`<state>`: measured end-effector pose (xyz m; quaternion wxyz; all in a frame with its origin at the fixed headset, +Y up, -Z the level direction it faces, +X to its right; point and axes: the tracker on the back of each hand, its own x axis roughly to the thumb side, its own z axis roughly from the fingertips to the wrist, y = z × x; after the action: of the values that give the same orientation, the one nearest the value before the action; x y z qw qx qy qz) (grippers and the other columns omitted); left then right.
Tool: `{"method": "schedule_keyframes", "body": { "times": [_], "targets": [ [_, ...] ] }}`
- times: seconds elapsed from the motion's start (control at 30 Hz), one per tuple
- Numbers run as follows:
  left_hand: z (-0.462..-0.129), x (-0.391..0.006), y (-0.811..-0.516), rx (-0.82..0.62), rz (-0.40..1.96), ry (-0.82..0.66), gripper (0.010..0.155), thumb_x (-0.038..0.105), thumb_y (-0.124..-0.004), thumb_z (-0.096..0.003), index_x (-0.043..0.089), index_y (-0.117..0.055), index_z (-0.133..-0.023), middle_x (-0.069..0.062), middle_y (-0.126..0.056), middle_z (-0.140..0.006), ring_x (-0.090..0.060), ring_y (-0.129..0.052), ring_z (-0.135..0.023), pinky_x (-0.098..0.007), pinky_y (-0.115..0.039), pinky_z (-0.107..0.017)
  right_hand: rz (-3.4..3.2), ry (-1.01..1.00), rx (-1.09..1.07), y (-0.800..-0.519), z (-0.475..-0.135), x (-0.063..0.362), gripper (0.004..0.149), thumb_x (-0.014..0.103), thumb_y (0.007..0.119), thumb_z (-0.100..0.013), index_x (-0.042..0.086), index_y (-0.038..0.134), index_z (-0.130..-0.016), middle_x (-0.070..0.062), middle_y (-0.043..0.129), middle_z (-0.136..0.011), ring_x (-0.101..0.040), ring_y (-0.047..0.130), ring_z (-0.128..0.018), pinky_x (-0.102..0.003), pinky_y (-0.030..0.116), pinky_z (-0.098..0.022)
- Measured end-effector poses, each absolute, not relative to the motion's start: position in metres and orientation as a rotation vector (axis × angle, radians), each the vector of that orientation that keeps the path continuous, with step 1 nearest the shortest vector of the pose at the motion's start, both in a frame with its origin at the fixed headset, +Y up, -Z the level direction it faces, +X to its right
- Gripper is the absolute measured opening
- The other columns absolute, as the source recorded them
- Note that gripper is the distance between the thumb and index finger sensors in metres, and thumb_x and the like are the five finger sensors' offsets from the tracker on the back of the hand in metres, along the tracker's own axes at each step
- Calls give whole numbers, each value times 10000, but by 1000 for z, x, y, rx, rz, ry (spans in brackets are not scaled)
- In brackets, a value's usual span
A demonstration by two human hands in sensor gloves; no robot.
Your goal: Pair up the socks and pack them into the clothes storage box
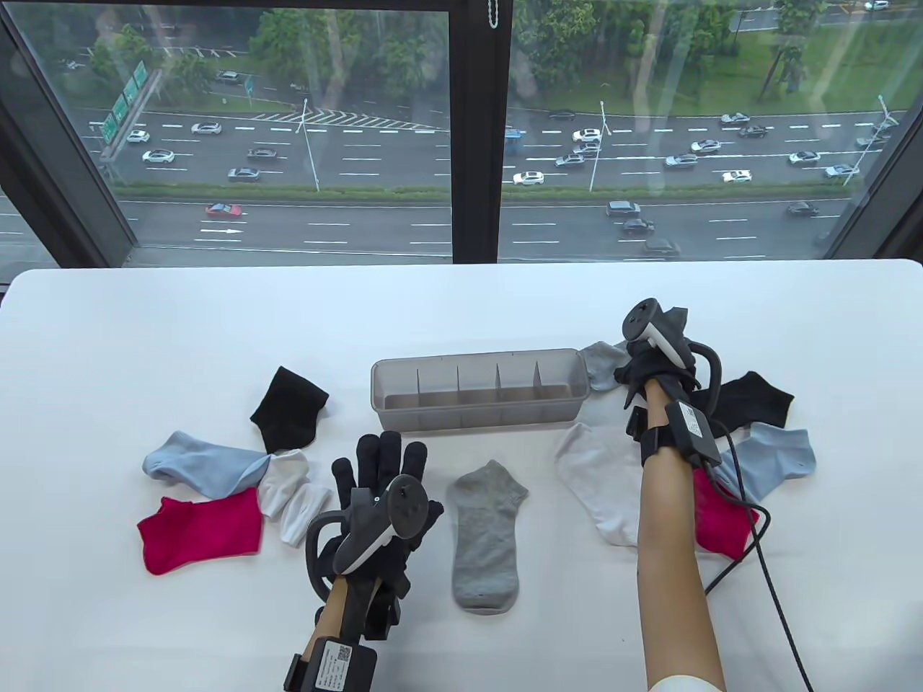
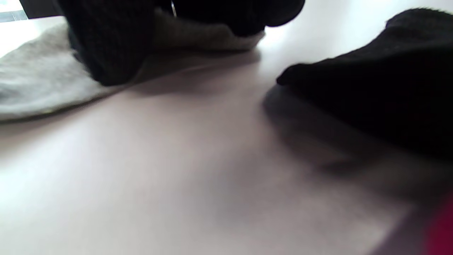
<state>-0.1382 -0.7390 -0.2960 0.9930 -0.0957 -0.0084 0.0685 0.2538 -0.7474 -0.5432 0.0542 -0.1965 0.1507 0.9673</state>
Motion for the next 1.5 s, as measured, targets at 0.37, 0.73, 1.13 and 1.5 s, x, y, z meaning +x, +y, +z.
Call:
{"method": "schedule_keyframes", "body": {
  "times": [0.37, 0.73, 1.13, 1.5],
  "targets": [
    [-290, -143, -724, -105, 224, -25, 738, 591, -529, -521, 438, -106, -1106, 101, 51, -1209, -211, 83, -1146, -534, -17, -846, 2978, -25, -433, -658, -486, 251, 405, 366, 840, -501, 244, 770, -881, -40, 890, -788, -244, 857, -742, -449, 715, -664],
    [-262, -113, -697, 93, 271, -316, 998, 649, -665, -453, 334, 65, -1056, -31, 12, -1218, -324, -93, -1188, -603, -222, -866, 2765, 196, 356, -642, -332, 120, 402, 385, 849, -503, 222, 803, -868, -43, 919, -737, -244, 883, -697, -461, 728, -652],
    [-262, -130, -698, 242, 510, -202, 395, 399, -695, -544, 290, -741, -921, 24, -996, -668, -152, -1037, -469, -450, -805, -648, 2283, 244, 515, -691, -294, 102, 849, 554, 782, -470, 256, 365, -1147, -139, 539, -1180, -419, 510, -1078, -621, 445, -813],
    [-270, -141, -715, 170, 739, -167, 426, 442, -708, -534, 323, -715, -943, -5, -934, -892, -262, -974, -780, -544, -678, -748, 2062, 97, 351, -713, -302, 107, 405, 394, 794, -551, 278, 724, -932, -107, 848, -1001, -384, 705, -1001, -562, 580, -775]
  ]
}}
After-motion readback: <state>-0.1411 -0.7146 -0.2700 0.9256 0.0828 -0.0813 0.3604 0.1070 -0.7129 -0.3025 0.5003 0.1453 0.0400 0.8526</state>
